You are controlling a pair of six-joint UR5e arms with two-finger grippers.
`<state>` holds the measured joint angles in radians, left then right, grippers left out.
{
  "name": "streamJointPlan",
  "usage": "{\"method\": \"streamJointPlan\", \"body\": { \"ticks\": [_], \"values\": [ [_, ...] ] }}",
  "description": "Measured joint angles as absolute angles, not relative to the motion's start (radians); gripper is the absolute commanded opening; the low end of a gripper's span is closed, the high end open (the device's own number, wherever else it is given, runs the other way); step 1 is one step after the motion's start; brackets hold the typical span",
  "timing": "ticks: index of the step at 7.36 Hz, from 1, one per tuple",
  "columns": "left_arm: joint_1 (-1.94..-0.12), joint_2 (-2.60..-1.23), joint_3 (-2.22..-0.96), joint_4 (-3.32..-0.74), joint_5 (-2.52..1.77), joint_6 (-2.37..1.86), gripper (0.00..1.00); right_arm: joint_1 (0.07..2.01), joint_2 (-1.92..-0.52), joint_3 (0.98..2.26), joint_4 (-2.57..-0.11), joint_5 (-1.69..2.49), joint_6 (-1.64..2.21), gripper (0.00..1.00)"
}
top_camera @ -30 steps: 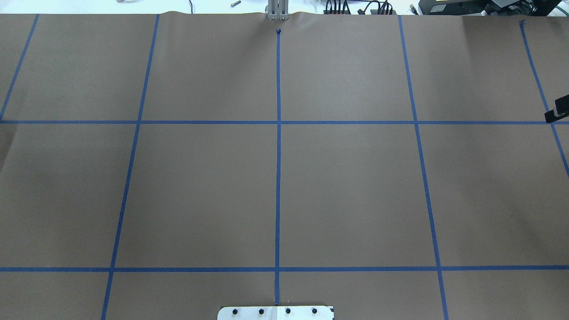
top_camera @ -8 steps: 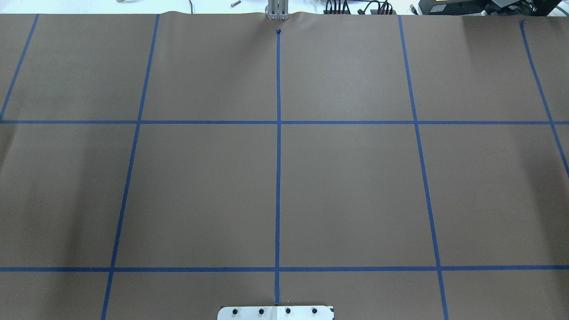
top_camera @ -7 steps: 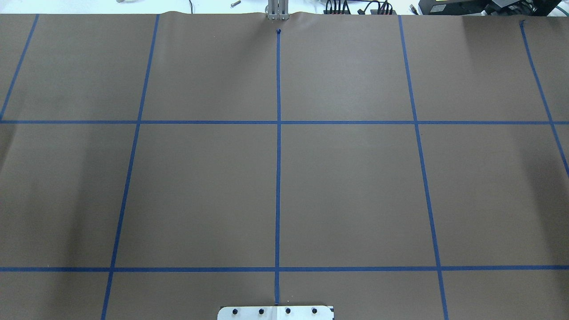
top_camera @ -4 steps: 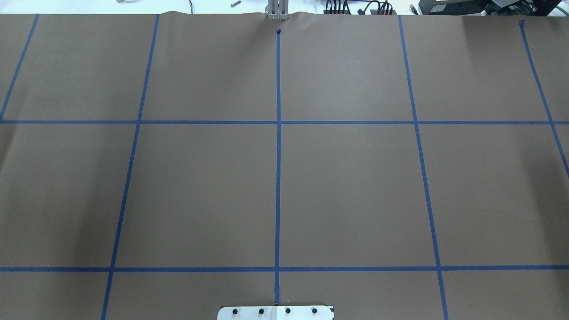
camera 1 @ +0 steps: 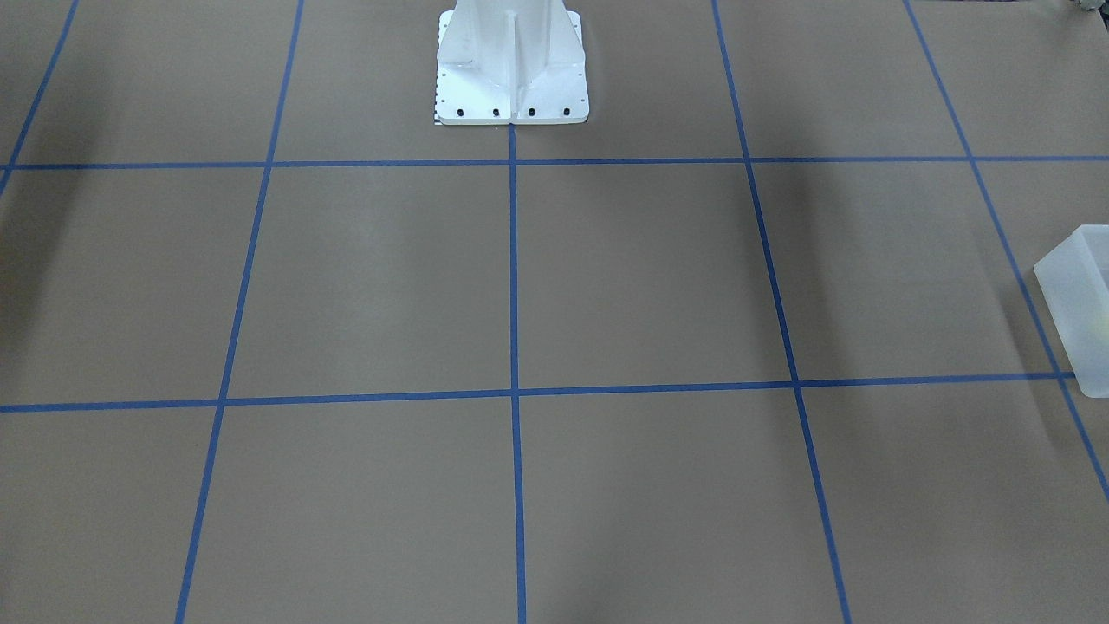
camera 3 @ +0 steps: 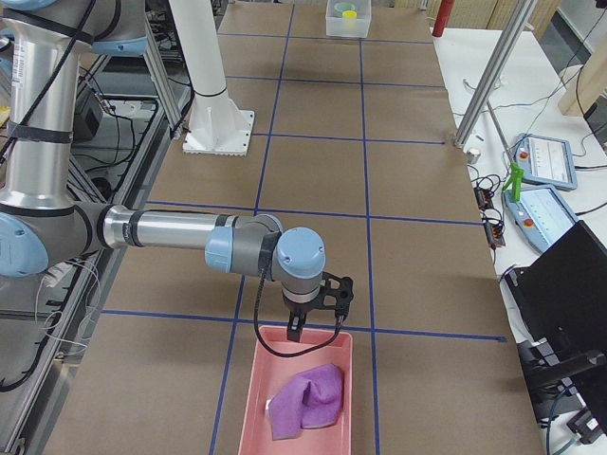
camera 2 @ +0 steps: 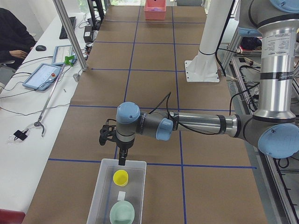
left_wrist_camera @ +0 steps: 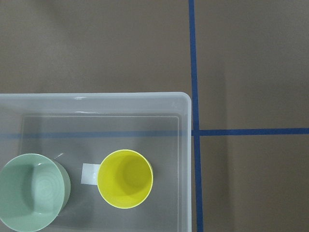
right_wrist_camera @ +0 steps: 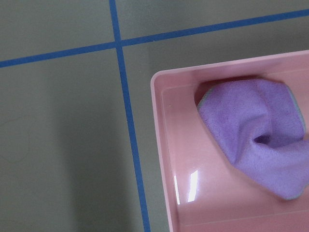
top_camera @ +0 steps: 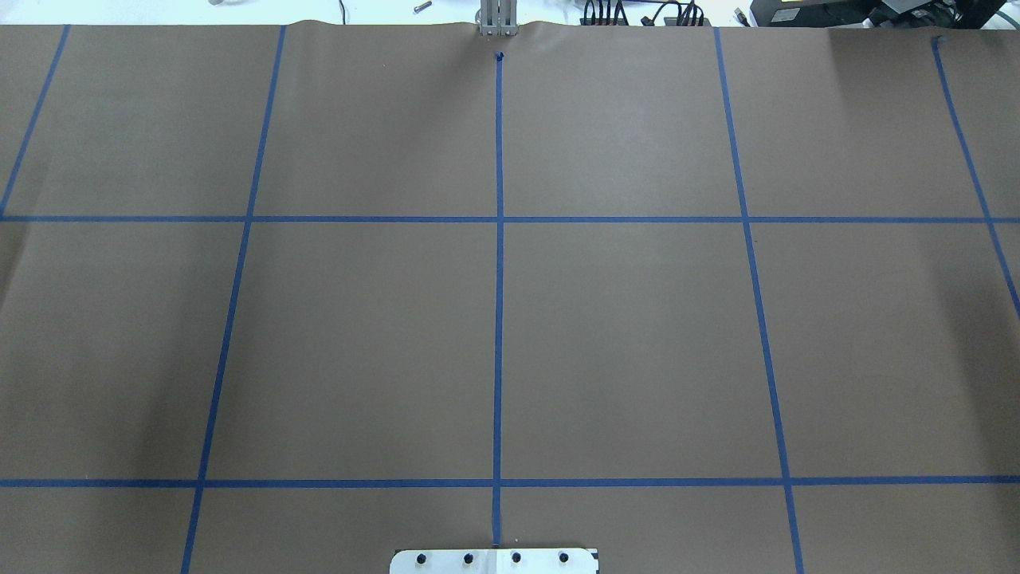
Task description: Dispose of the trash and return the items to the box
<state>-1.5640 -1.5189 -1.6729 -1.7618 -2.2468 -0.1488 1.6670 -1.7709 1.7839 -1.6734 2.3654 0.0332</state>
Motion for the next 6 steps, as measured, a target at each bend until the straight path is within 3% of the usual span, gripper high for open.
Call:
{"method": "streamJointPlan", "body": {
  "ticks": [6],
  "values": [
    [-1.563,-1.522,-1.667,-1.761,-2.246,-0.149,0.99,1.666,-1.769,1.784,-1.672,2.355,0.034,1.0]
  ]
}}
